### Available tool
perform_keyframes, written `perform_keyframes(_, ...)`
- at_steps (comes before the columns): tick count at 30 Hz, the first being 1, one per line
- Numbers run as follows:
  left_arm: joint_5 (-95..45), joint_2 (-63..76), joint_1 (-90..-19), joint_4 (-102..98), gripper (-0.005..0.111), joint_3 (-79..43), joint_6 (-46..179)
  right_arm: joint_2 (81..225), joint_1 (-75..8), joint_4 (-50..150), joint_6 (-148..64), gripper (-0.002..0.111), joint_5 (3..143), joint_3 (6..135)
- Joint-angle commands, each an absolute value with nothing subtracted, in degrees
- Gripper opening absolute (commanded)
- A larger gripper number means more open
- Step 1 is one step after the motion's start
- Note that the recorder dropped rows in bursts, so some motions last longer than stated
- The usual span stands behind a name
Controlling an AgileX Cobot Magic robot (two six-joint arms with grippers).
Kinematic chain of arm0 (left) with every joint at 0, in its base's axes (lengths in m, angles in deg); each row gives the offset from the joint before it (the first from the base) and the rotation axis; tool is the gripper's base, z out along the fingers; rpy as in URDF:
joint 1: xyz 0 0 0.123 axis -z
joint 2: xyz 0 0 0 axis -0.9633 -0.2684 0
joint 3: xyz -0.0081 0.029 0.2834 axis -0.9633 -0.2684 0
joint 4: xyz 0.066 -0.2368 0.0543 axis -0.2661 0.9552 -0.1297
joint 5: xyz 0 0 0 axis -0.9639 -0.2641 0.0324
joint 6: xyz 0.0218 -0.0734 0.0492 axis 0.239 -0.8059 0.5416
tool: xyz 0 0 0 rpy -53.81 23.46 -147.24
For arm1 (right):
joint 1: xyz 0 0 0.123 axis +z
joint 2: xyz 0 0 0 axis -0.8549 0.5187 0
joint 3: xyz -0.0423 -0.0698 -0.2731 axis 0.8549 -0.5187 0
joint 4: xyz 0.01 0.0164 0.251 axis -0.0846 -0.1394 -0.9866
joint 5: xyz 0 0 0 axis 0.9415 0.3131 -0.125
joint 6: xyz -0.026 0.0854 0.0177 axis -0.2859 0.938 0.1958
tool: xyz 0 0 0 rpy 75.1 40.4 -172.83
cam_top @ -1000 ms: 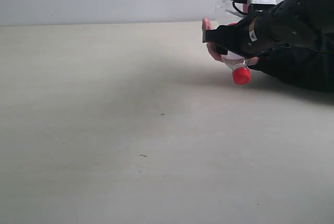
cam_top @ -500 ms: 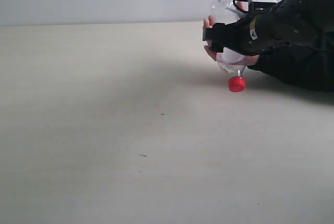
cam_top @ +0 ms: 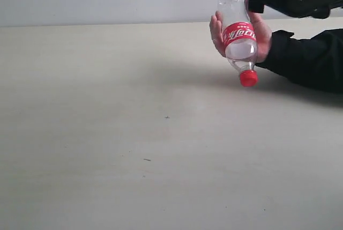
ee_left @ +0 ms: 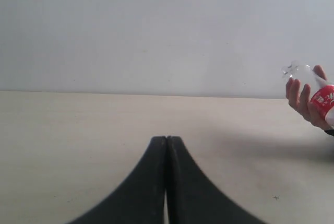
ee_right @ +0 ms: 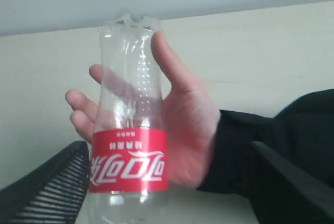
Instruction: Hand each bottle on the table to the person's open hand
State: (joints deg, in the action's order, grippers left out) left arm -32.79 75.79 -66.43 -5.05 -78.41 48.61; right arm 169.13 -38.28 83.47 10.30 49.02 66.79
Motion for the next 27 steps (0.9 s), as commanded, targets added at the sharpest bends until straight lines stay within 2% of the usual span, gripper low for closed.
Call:
perform_keyframes(1,-32.5,76.2,-66.5,-4.6,0.0,-78.6,48.7,161.6,-38.5,76.7,-2.6,0.063,39.4,67.1)
perform_keyframes(7,-32.5,76.2,-66.5,-4.6,0.0,-78.6,48.7,148.9,-38.5,65.3,-18.0,0.011,29.3,64.8)
perform_keyframes(9,-32.5,76.2,-66.5,-4.6,0.0,-78.6,48.7,143.4,-38.5,59.9,-22.4,0.0,29.5,62.3)
perform_keyframes(16,-32.5,76.2,-66.5,-4.6,0.0,-78.6,48.7,121.5,-38.5,51.6,-29.2,0.0,30.5,50.3)
perform_keyframes(21,-32.5,76.2,-66.5,-4.6,0.0,-78.6,48.7,109.2,-38.5,48.4,-29.2,0.0,28.2,49.9)
perform_keyframes(27,-32.5,76.2,-66.5,-4.6,0.0,-78.6,48.7,103.1,-38.5,48.4,-29.2,0.0,28.2,49.9)
